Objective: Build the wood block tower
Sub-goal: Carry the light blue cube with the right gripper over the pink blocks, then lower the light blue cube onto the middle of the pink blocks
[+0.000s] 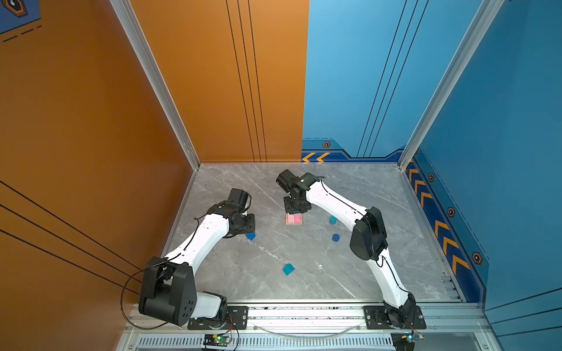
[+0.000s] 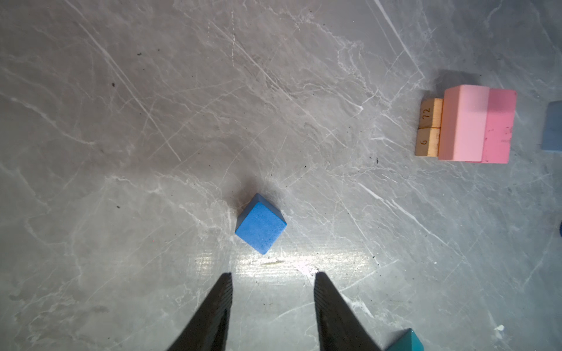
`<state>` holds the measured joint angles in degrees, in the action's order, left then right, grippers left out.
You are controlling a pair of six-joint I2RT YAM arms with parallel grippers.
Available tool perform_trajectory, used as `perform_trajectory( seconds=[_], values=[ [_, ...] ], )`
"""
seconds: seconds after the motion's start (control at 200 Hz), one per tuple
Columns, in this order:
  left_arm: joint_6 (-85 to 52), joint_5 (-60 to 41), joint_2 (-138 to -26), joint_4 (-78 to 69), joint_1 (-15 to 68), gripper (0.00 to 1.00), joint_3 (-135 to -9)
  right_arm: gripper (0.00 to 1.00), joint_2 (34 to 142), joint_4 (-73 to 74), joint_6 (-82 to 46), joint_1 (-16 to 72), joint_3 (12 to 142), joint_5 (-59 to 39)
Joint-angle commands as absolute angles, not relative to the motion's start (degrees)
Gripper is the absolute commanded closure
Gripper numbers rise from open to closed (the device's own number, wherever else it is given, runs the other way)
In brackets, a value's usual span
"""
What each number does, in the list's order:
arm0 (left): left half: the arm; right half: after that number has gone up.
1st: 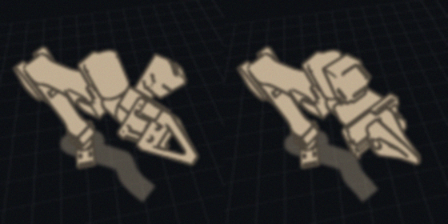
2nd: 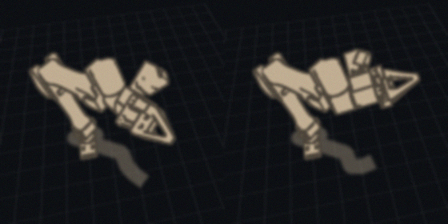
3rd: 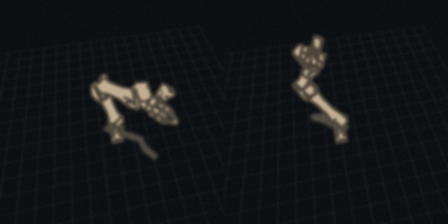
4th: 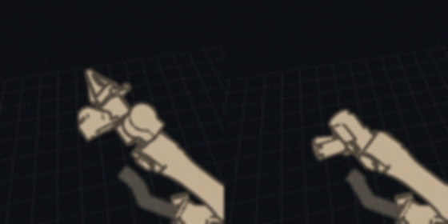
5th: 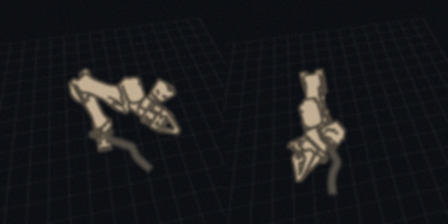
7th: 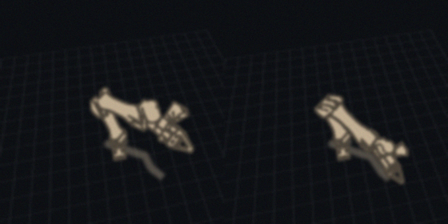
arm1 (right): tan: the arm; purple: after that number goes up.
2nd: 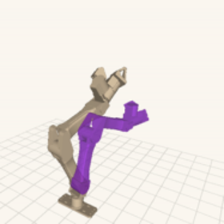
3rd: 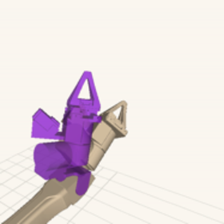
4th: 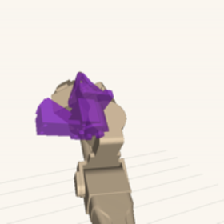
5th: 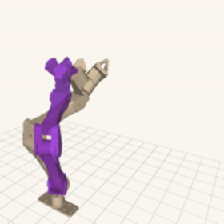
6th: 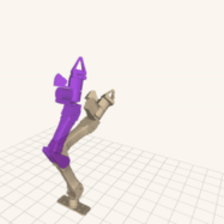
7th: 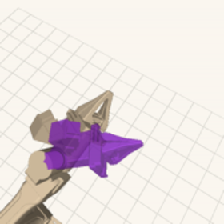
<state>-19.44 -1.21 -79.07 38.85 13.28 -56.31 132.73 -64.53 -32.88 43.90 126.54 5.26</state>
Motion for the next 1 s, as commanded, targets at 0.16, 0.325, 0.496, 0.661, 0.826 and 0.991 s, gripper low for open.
perform_trajectory(
  seconds=[0.16,0.325,0.496,0.661,0.826,0.991],
  values=[
    [-18.82,-2.51,-79.32,38.94,12.74,0.54,-56.17,0.69,135.26,-66.62,-33.97,43.46,127.87,7.42],
    [-18.81,-2.76,-79.56,38.92,12.74,0.54,-56.16,0.69,135.92,-66.64,-34.82,43.11,127.79,7.58],
    [-18.81,-2.77,-79.54,38.85,12.75,0.54,-56.17,0.67,136.18,-66.45,-35.58,42.93,127.66,7.82],
    [-18.9,-2.74,-79.49,38.84,12.79,0.54,-56.17,0.67,136.31,-65.9,-36.45,42.8,127.11,7.39],
    [-18.9,-2.81,-79.45,38.85,12.72,0.54,-56.18,0.67,136.24,-65.42,-37.17,42.74,126.57,7.18],
    [-18.9,-2.82,-79.27,38.76,12.71,0.54,-56.11,0.67,135.79,-64.24,-37.97,42.8,124.89,6.59]
  ],
)
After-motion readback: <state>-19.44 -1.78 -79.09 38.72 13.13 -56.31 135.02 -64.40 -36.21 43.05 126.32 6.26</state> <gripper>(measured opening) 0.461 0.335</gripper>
